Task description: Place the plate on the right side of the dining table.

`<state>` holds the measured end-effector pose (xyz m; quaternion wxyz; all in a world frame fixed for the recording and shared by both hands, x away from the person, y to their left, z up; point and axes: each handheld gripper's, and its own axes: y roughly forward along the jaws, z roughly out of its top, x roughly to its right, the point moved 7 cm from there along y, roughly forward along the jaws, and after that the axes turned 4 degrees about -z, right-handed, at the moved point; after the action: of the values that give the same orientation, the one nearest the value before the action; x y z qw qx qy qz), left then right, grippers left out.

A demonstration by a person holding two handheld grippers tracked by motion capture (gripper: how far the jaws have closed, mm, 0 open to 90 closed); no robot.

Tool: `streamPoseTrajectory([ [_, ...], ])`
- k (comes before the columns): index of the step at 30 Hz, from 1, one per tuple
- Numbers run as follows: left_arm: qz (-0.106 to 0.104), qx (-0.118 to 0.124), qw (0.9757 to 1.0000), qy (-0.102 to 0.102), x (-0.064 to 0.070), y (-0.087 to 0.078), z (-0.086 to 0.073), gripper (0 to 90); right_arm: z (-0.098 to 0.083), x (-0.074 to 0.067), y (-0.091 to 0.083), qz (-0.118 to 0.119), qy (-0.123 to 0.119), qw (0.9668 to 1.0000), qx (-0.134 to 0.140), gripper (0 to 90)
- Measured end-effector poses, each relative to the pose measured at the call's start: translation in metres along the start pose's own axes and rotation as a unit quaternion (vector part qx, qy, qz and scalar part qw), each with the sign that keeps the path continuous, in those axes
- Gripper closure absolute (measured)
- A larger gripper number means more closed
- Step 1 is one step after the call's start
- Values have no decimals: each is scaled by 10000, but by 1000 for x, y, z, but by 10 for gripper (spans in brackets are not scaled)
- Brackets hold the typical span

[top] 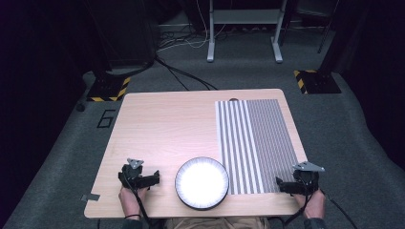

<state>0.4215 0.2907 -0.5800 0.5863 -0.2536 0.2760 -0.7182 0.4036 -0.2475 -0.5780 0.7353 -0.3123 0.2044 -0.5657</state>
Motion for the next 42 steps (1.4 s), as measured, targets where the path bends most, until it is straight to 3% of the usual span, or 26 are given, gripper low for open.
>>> streamPoseTrajectory([
  [16,-58,-8,10000,-21,3,0,0,0,0,0,0,-7,-17,10000,-28,0],
  [21,-141,-4,9999,11,3,0,0,0,3,-2,-1,-96,-192,9998,-39,0],
  [27,-404,124,9991,-101,4,-3,0,0,10,-7,-4,296,203,9993,125,0],
  [29,-477,196,9985,-172,3,-5,0,0,15,-16,-7,456,269,9985,159,0],
  [31,-504,210,9983,-179,4,-5,0,0,19,-22,-10,492,178,9985,166,0],
  [36,-615,94,9980,105,15,-8,-5,1,30,-40,-18,627,-6,9978,209,0],
  [42,-737,109,9970,232,20,-9,-6,1,38,-65,-19,790,-263,9964,170,0],
])
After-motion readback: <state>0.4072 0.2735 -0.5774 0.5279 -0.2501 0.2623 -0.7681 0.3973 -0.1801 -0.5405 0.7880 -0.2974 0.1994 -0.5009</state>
